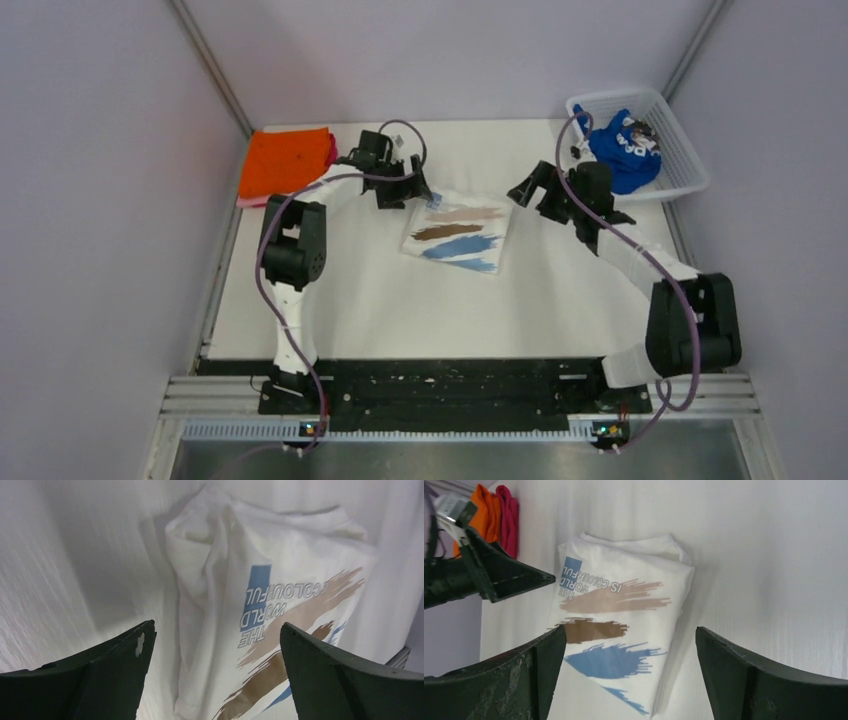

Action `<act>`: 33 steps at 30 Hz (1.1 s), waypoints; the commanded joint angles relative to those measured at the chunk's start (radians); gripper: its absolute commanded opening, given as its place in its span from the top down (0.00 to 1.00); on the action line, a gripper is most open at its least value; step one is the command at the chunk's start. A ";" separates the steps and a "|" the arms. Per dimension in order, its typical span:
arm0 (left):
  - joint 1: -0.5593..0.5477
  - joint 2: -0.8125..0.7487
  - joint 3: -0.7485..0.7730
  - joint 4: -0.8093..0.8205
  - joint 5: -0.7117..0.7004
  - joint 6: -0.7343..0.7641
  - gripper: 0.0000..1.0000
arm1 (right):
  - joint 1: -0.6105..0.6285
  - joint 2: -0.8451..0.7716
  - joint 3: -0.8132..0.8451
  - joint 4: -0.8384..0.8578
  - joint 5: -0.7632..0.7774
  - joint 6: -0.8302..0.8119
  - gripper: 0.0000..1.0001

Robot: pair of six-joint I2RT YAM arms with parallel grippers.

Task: Fold and stack the t-shirts
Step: Put the neatly folded tshirt into the corner of the board with the left arm

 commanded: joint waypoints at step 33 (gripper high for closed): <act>-0.029 -0.091 0.294 -0.124 -1.155 0.895 1.00 | -0.003 -0.560 -0.199 -0.219 0.270 -0.050 0.01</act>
